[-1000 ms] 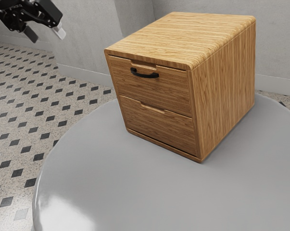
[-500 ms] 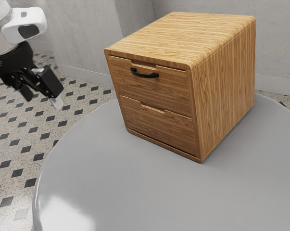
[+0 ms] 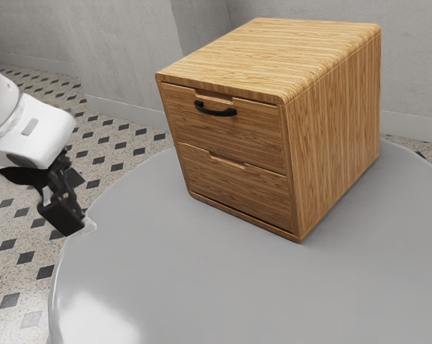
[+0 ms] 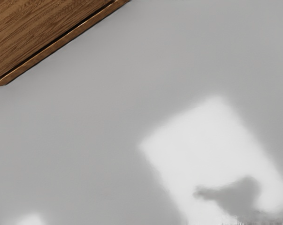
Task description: Pull the drawer handle with one arm to open the drawer
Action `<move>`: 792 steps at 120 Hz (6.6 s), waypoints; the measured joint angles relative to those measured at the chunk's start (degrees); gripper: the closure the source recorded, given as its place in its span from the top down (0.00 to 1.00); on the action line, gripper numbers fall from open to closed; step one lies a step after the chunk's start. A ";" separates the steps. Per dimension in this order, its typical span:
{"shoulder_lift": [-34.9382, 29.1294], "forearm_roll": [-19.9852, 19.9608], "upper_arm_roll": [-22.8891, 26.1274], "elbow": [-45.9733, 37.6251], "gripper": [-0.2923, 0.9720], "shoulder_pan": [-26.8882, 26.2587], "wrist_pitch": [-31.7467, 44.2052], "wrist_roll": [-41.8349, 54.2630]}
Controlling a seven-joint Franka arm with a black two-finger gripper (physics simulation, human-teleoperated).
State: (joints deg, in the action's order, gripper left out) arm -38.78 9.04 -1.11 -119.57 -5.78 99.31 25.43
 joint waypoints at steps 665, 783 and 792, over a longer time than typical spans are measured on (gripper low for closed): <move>21.90 -2.78 0.81 3.71 0.77 7.29 32.29 58.03; 10.27 -2.82 0.92 -6.49 0.76 8.49 32.20 57.66; 10.18 -2.82 0.93 -6.63 0.76 8.58 32.16 57.63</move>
State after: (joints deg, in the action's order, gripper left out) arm -28.61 6.23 -0.18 -126.20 2.80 131.47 83.06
